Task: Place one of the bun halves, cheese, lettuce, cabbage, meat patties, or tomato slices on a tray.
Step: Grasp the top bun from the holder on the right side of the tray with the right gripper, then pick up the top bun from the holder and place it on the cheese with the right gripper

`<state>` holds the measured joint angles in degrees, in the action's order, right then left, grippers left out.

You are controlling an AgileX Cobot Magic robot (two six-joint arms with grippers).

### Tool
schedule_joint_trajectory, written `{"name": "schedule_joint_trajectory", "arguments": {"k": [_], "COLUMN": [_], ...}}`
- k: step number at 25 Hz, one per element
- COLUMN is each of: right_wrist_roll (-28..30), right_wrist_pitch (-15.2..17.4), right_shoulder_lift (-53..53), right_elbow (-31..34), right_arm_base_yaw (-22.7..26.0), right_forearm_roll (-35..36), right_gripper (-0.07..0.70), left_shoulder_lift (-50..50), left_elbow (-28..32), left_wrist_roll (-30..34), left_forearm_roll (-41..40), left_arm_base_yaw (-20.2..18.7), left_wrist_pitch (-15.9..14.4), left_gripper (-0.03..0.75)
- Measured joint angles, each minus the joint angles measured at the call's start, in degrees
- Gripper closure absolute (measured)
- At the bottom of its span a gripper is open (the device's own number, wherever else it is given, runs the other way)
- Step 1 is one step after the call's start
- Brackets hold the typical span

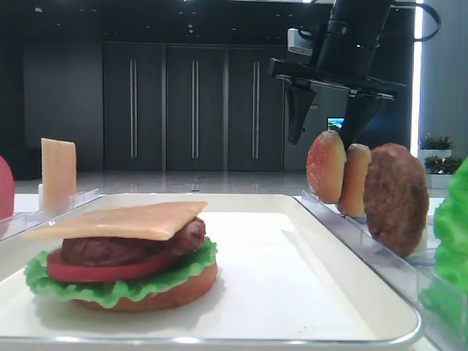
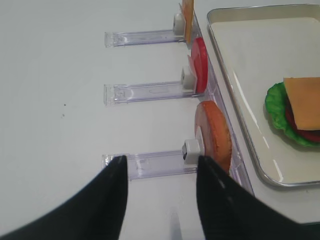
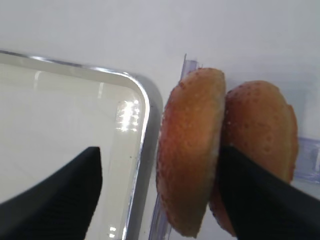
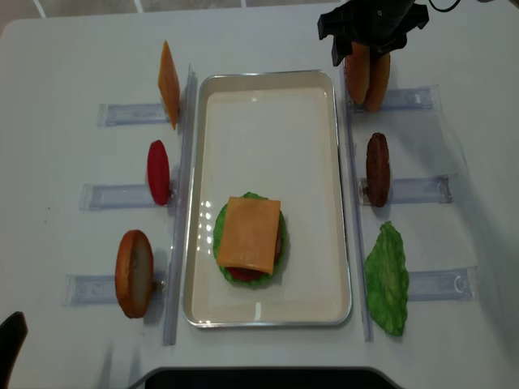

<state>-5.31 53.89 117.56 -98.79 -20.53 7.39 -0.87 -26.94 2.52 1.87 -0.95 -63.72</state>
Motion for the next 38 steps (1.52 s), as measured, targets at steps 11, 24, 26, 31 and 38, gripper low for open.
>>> {"name": "schedule_joint_trajectory", "arguments": {"k": [11, 24, 26, 31, 38], "right_wrist_roll": [0.5, 0.6, 0.6, 0.6, -0.1], "right_wrist_pitch": [-0.4, 0.1, 1.0, 5.9, 12.5], "right_shoulder_lift": [0.5, -0.1, -1.1, -7.0, -13.6], "right_elbow": [-0.1, -0.1, -0.2, -1.3, -1.7], "right_arm_base_yaw": [0.0, -0.1, -0.1, -0.6, -0.7], "right_forearm_roll": [-0.8, -1.6, -1.6, -1.5, -1.6], "right_gripper": [0.276, 0.44, 0.44, 0.447, 0.45], "left_shoulder_lift": [0.0, 0.0, 0.0, 0.0, 0.0], "left_elbow": [0.0, 0.0, 0.0, 0.0, 0.0], "left_wrist_roll": [0.2, 0.2, 0.2, 0.2, 0.2], "left_forearm_roll": [0.0, 0.0, 0.0, 0.0, 0.0], "left_arm_base_yaw": [0.0, 0.0, 0.0, 0.0, 0.0], "left_wrist_pitch": [0.0, 0.0, 0.0, 0.0, 0.0], "left_gripper": [0.37, 0.37, 0.37, 0.37, 0.37]}}
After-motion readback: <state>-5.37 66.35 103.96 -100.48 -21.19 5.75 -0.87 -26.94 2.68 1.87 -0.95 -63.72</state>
